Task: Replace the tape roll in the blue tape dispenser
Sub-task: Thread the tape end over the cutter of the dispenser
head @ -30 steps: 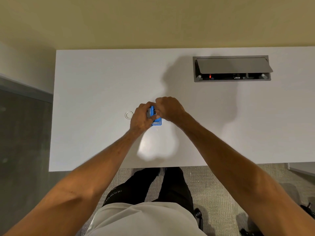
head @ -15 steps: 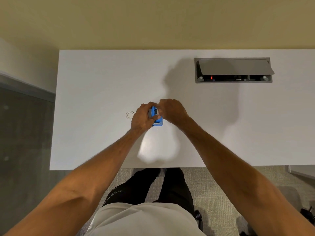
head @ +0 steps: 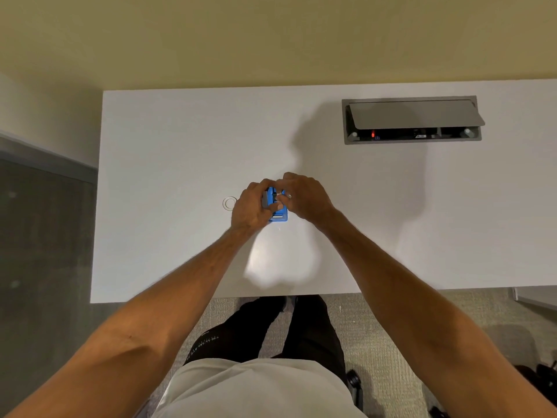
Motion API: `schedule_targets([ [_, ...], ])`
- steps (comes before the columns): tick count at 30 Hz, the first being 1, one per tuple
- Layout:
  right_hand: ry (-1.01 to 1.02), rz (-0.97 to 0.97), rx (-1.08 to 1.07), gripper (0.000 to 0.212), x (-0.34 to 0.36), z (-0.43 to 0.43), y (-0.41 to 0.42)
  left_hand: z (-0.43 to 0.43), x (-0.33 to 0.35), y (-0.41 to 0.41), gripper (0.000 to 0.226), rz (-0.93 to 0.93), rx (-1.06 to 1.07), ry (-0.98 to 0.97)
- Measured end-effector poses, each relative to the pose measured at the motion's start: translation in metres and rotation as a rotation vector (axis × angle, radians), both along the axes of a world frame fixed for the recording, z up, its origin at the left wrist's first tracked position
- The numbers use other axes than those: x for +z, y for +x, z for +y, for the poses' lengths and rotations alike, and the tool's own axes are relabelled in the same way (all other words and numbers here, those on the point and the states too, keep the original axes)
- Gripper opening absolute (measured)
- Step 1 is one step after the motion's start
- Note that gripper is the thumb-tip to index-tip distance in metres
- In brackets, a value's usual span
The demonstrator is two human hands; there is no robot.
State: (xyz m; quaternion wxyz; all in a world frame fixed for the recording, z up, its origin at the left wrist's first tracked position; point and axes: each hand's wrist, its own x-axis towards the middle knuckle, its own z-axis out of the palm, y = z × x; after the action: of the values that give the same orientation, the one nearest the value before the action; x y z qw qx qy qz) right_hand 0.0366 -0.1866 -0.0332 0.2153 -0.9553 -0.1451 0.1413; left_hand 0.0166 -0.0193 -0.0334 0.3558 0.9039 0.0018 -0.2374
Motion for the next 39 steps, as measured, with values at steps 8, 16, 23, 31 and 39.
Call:
schedule_targets([
  [8,-0.068,-0.002,0.07,0.02,0.003,0.004,0.004,-0.001,0.0,0.001,0.041,-0.001,-0.011,0.051],
  [16,-0.039,-0.034,0.097,0.02,-0.002,-0.002,0.001,0.0,-0.002,0.002,0.046,0.0,-0.016,0.064],
  [23,-0.033,-0.086,0.075,0.028,-0.003,0.0,-0.006,0.001,0.0,0.002,0.044,-0.005,-0.026,0.058],
  [31,-0.073,-0.186,0.112,0.016,-0.004,0.003,-0.009,0.003,-0.002,0.003,0.046,0.007,-0.036,0.072],
  [39,-0.038,-0.191,0.218,0.034,-0.008,-0.005,-0.011,0.004,-0.002,0.004,0.044,-0.001,-0.038,0.053],
])
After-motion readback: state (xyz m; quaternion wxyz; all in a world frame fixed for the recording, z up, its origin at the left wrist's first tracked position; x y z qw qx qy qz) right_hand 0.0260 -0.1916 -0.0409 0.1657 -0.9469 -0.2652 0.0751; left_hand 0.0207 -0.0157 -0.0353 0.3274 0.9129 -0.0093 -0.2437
